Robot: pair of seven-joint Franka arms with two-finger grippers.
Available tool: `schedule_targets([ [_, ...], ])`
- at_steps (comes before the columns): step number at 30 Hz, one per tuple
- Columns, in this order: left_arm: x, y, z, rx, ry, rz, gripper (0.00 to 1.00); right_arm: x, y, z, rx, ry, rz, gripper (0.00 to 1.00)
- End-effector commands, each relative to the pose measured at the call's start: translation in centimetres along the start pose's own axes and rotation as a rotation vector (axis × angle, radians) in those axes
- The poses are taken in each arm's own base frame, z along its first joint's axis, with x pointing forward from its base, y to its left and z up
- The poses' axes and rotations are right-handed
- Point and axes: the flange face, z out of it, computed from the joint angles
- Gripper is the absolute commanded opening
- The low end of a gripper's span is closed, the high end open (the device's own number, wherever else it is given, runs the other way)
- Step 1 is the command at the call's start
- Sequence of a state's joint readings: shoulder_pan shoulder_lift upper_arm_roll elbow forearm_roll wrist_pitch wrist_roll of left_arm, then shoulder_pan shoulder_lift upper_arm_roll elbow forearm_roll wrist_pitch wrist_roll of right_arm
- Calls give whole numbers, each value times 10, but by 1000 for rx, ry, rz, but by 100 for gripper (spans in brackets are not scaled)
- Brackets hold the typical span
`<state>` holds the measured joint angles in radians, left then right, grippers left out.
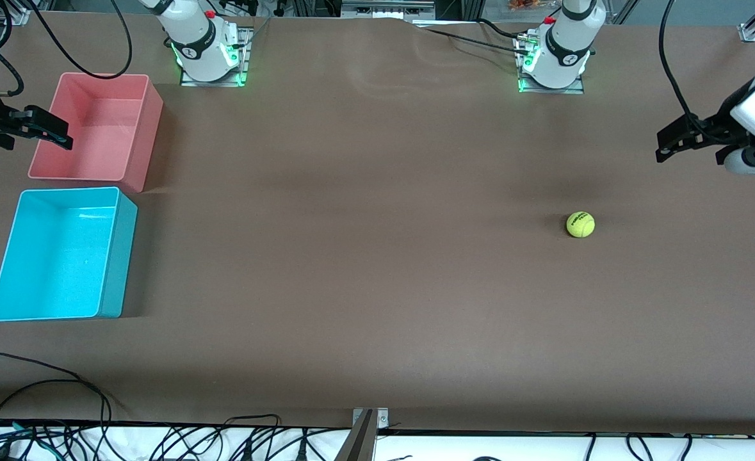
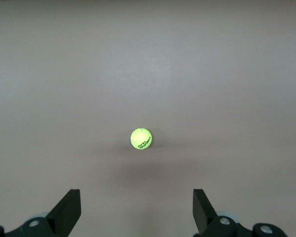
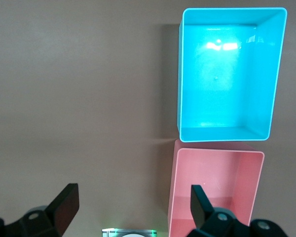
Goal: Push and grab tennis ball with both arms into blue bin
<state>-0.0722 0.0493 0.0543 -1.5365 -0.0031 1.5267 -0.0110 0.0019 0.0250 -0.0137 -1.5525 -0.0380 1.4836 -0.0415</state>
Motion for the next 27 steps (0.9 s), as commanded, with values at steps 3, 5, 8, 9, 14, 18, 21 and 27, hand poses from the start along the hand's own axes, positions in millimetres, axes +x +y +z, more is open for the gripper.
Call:
schedule_targets([
  [3, 8, -24, 41, -27, 30, 58, 100, -2, 0, -8, -8, 5, 4, 100],
  [5, 10, -28, 51, -25, 36, 53, 100, -2, 0, -8, -8, 3, 4, 100],
  [8, 10, -30, 69, -20, 28, 51, 100, -2, 0, -8, -8, 3, 4, 100],
  [9, 10, -30, 78, -19, 19, 51, 100, -2, 0, -8, -8, 3, 4, 100],
  [14, 5, -34, 121, -20, -13, 44, 100, -2, 0, -8, -8, 3, 4, 100],
  [18, 2, -35, 148, -19, -2, 40, 100, -2, 0, -8, -8, 3, 4, 100],
  [21, 0, -35, 155, -20, -1, 37, 100, -2, 0, -8, -8, 3, 4, 100],
  [27, -5, -34, 184, -21, 15, 36, 100, -2, 0, -8, -8, 3, 4, 100],
])
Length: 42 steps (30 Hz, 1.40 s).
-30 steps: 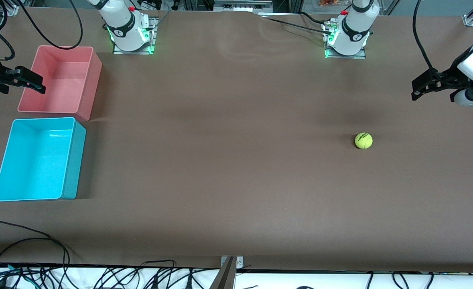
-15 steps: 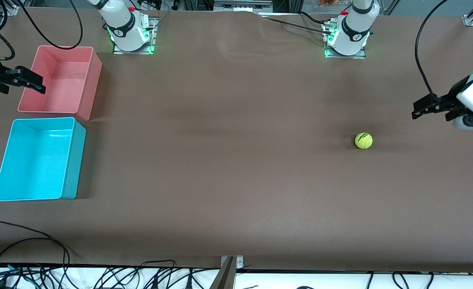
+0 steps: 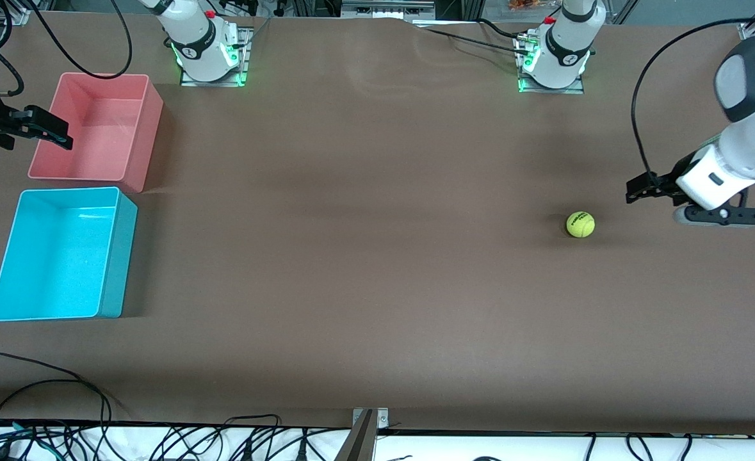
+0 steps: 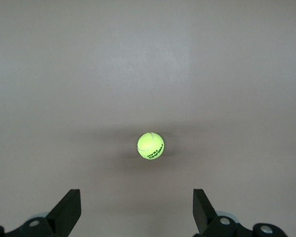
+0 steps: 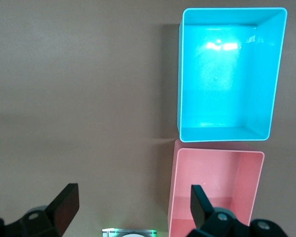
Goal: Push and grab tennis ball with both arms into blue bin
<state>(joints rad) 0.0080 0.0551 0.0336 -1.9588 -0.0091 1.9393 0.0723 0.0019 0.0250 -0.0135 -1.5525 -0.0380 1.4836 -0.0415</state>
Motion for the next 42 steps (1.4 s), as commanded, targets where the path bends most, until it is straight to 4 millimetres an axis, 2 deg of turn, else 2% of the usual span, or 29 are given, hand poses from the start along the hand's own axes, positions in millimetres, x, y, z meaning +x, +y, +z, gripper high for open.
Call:
schedule_targets([
  [1, -12, -1, 23, -9, 39, 15, 100, -2, 0, -8, -8, 3, 4, 100],
  [6, -18, -1, 53, -6, 65, 14, 100, -2, 0, -8, -8, 3, 4, 100],
  [15, -26, -2, 85, -1, 75, 11, 100, -2, 0, -8, -8, 3, 4, 100],
  [19, -30, -15, 106, 1, 83, -12, 100, -2, 0, -8, -8, 3, 4, 100],
  [27, -36, -29, 147, 1, 71, -21, 98, -2, 0, -8, -8, 3, 2, 100],
  [33, -43, -34, 164, 3, 60, 52, 90, -2, 0, -8, -8, 3, 4, 100],
  [38, -49, -34, 178, -1, 37, 55, 60, -2, 0, -8, -8, 3, 4, 100],
  [42, -49, -33, 179, 6, 35, 68, 44, -2, 0, -8, -8, 3, 4, 100],
])
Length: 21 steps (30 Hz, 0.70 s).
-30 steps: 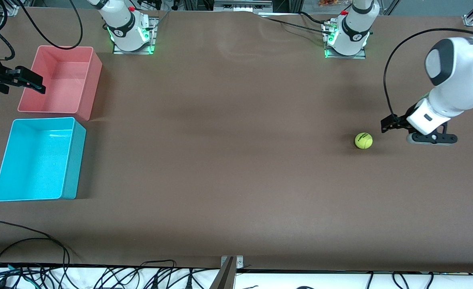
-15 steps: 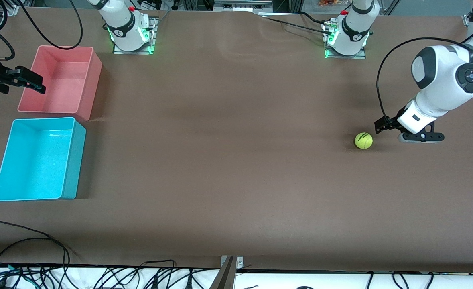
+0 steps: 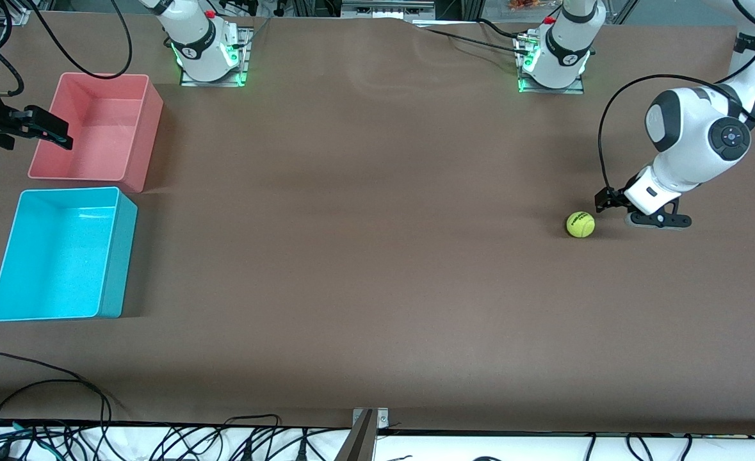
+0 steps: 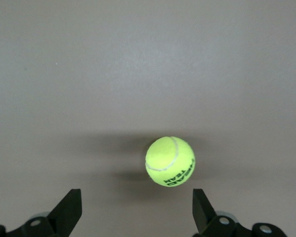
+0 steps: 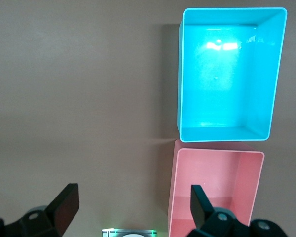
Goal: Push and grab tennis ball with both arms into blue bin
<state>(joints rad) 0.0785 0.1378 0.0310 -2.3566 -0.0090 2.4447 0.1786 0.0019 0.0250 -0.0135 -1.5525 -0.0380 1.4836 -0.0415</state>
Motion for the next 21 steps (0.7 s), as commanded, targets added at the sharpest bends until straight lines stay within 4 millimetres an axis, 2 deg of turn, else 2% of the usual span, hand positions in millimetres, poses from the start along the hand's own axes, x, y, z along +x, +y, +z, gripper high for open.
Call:
schedule_targets([
  [1, -2, 0, 3, 9, 5, 44, 38, -2, 0, -8, -8, 3, 2, 100],
  [8, -1, -1, 6, 95, -1, 169, 0, -2, 0, -8, -8, 3, 4, 100],
  [16, -1, -2, 11, 98, -25, 463, 0, -2, 0, -8, -8, 3, 4, 100],
  [21, -2, -4, 13, 96, -34, 539, 0, -2, 0, -8, -8, 3, 4, 100],
])
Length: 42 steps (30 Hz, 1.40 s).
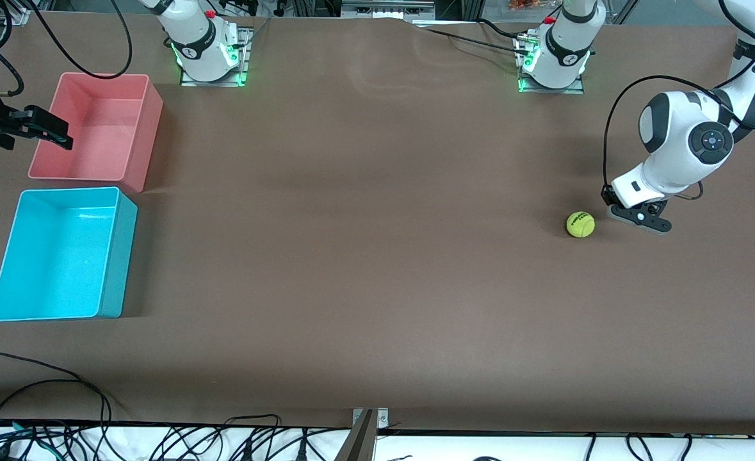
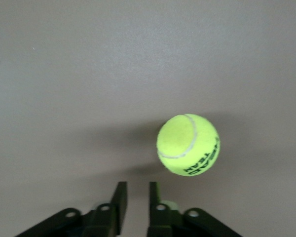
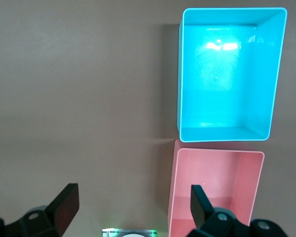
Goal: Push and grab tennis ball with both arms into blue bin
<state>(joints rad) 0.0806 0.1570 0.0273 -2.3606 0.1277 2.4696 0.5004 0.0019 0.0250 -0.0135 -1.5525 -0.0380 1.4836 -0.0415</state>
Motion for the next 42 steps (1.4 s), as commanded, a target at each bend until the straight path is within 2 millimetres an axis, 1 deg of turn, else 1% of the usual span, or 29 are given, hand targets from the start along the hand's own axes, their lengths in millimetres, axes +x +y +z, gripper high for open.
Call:
schedule_targets([
  [1, -5, -4, 5, 14, -7, 125, 0, -2, 0, -8, -8, 3, 4, 100],
  [3, -5, -3, 10, 9, -13, 164, 0, -2, 0, -8, -8, 3, 4, 100],
  [7, -5, -10, 14, 20, 6, 285, 0, -2, 0, -8, -8, 3, 4, 100],
  [15, 0, -12, 14, 50, 39, 495, 0, -2, 0, -8, -8, 2, 4, 100],
  [21, 9, -16, 17, 119, 104, 773, 0, -2, 0, -8, -8, 2, 4, 100],
  [28, 10, -17, 19, 126, 121, 903, 0, -2, 0, -8, -8, 0, 4, 100],
  [30, 7, -22, 20, 129, 119, 923, 0, -2, 0, -8, -8, 0, 4, 100],
  [33, 6, -23, 23, 129, 115, 960, 0, -2, 0, -8, -8, 0, 4, 100],
  [39, 7, -19, 25, 131, 104, 1029, 0, -2, 0, -8, -8, 0, 4, 100],
  [42, 8, -15, 31, 121, 98, 1051, 0, -2, 0, -8, -8, 0, 4, 100],
])
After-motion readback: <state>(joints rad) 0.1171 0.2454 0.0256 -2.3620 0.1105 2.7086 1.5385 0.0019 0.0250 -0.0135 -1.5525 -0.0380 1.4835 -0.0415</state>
